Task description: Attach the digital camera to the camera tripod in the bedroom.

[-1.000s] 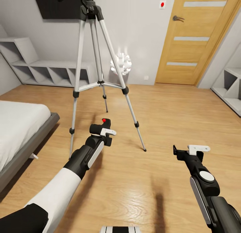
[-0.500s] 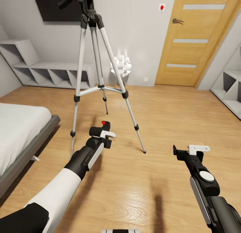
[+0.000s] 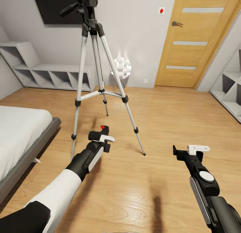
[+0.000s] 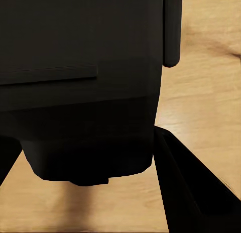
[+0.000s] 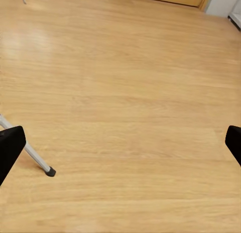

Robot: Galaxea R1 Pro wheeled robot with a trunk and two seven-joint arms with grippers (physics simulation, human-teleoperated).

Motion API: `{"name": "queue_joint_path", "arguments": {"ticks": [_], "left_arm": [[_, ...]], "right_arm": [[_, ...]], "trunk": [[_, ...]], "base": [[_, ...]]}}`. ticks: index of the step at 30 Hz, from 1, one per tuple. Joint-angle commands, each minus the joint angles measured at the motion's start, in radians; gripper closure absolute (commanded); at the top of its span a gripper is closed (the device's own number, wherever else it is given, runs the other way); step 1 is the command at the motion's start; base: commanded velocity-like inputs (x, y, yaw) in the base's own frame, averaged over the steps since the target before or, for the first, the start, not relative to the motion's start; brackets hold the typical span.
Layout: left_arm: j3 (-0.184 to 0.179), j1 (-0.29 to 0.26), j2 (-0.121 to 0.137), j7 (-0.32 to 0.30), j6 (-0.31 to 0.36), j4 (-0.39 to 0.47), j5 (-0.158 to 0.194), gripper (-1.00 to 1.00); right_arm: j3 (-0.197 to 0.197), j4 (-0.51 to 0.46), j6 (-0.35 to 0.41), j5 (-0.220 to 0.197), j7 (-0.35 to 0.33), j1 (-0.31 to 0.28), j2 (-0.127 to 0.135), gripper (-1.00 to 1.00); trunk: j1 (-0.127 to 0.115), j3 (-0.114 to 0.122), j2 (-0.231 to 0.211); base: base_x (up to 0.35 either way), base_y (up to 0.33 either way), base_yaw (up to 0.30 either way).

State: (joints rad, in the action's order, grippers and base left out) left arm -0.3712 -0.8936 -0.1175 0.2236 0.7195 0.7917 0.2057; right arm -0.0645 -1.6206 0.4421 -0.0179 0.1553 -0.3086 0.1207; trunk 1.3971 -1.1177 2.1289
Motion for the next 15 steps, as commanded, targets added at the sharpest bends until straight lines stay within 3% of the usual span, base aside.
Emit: {"name": "queue_joint_path", "arguments": {"ticks": [1,6,10,15], "left_arm": [[-0.003,-0.001,0.0,0.007,0.003,-0.007,0.008,1.0],[-0.003,-0.001,0.0,0.007,-0.04,-0.051,0.008,1.0],[-0.003,-0.001,-0.001,0.008,-0.138,-0.117,0.008,1.0],[-0.002,-0.001,-0.001,0.006,-0.168,-0.181,0.008,1.0]], "right_arm": [[0.001,-0.001,0.006,-0.002,0.004,0.0,0.001,-1.0],[0.002,0.001,0.005,-0.002,0.002,0.0,0.001,-1.0],[0.003,0.003,0.004,-0.002,0.001,0.0,0.0,-1.0],[0.004,0.008,0.0,-0.004,0.001,0.0,-0.002,-1.0]], "trunk": [[-0.004,0.002,-0.007],[-0.023,0.018,-0.042],[-0.039,0.031,-0.07],[-0.058,0.046,-0.105]], "base": [[0.0,0.0,0.0],[0.0,0.0,0.0],[0.0,0.0,0.0],[0.0,0.0,0.0]]}}
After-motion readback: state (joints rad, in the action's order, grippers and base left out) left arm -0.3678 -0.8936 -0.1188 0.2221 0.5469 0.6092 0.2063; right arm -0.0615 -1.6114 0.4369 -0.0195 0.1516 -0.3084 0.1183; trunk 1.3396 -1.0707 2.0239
